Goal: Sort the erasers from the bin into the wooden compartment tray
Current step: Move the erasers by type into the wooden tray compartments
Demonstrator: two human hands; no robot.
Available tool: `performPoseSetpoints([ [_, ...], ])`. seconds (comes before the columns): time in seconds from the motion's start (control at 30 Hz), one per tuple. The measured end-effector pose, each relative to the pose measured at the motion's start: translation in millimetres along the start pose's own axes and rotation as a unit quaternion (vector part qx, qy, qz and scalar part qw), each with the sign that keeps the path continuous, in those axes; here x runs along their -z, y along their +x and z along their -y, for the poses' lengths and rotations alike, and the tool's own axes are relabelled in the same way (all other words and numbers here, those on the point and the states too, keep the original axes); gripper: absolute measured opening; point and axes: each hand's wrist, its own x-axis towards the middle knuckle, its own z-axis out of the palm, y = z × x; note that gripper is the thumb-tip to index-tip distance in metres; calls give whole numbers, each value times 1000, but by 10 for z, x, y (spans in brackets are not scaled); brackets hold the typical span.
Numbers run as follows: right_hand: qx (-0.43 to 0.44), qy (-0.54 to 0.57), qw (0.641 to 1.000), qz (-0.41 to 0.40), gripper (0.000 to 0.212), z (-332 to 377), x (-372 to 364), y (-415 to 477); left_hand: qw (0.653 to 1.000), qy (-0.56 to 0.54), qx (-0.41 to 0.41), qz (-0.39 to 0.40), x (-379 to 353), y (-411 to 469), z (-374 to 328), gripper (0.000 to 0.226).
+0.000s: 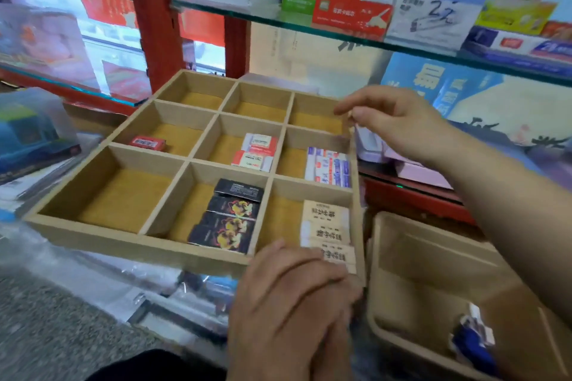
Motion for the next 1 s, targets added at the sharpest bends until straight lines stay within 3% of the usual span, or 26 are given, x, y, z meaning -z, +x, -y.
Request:
performPoseSetpoints([
  [0.13,-112,44,992,-33,21,-555,439,-647,987,-120,-37,97,-530,-201,-396,11],
  [0.27,-205,25,978,12,19,-1191,573,-1129,967,-159,28,196,-1052,-398,-544,17],
  [0.47,-312,15,944,109,24,-2041,351,-1447,955,5,74,287,-1760,-725,-271,26],
  [0.57,-351,2,920,176,25,-2466,187,-1554,926,120,120,338,-1909,-927,33,39],
  [0.67,-394,-38,875,279,34,-2855,-21,-1647,909,187,142,344,-2006,-1043,210,45],
  [0.77,-420,-108,808,399,38,-3141,-179,-1743,919,174,135,326,-2037,-1103,265,42],
  [0.87,-501,-66,767,395,17,-3346,-266,-1898,923,158,130,326,-2044,-1112,301,40],
  [0.97,-542,-9,742,395,19,-3448,-367,-1961,928,131,137,322,-2044,-1109,299,38],
  [1.0,-529,-5,749,398,24,-3475,-428,-1963,929,124,141,320,-2042,-1110,298,38],
])
